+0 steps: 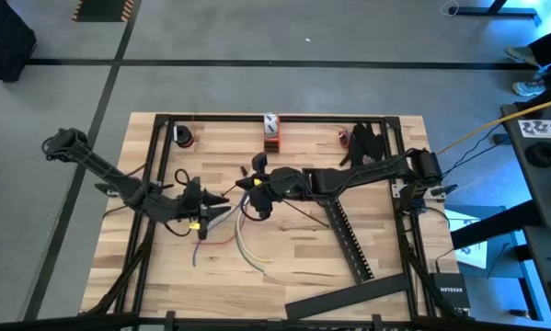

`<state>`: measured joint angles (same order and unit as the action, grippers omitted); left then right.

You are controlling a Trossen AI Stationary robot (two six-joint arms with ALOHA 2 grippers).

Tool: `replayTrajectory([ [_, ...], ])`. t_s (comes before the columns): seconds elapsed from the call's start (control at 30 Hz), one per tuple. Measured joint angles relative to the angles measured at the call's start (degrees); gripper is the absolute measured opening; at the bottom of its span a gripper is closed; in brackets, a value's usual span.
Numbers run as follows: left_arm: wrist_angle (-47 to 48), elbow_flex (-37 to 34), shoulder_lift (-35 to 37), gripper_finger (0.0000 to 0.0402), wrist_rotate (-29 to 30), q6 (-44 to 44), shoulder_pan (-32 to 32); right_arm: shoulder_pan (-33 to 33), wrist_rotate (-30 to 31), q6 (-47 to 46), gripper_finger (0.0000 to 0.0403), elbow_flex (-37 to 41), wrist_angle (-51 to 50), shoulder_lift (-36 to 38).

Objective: Ziptie cables
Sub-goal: Wrap the black zip tie on the cable

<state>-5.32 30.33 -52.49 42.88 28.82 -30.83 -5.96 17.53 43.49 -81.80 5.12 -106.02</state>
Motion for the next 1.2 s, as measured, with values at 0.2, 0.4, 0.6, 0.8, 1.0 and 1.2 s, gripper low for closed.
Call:
replayTrajectory([
  [0.2,-4.47,0.02,0.02,0.0115,-0.53,-5.02,0.22,0.00,0.03,-0.29,0.0000,0.00,1.44,0.00],
  [0.4,-4.46,0.02,0.02,0.0109,-0.51,-5.01,0.24,0.00,0.01,-0.27,0.0000,-0.01,1.40,-0.02],
  [0.6,-4.87,0.02,0.82,0.0041,-0.52,-6.18,0.24,0.00,-0.14,-0.22,0.0000,-0.02,1.45,-0.02],
  [0.8,-4.61,0.04,3.87,0.0004,-0.31,-4.63,0.26,-0.09,-0.60,3.62,0.0000,0.00,0.93,-0.02],
  [1.0,-0.86,0.11,7.33,0.0001,-2.60,0.23,2.01,-0.11,-1.59,12.27,0.0000,-0.02,0.98,-0.02],
  [1.2,4.32,0.11,6.30,0.0001,-7.99,5.53,6.51,-1.46,-5.21,13.65,0.0000,-0.02,-1.63,-0.02],
])
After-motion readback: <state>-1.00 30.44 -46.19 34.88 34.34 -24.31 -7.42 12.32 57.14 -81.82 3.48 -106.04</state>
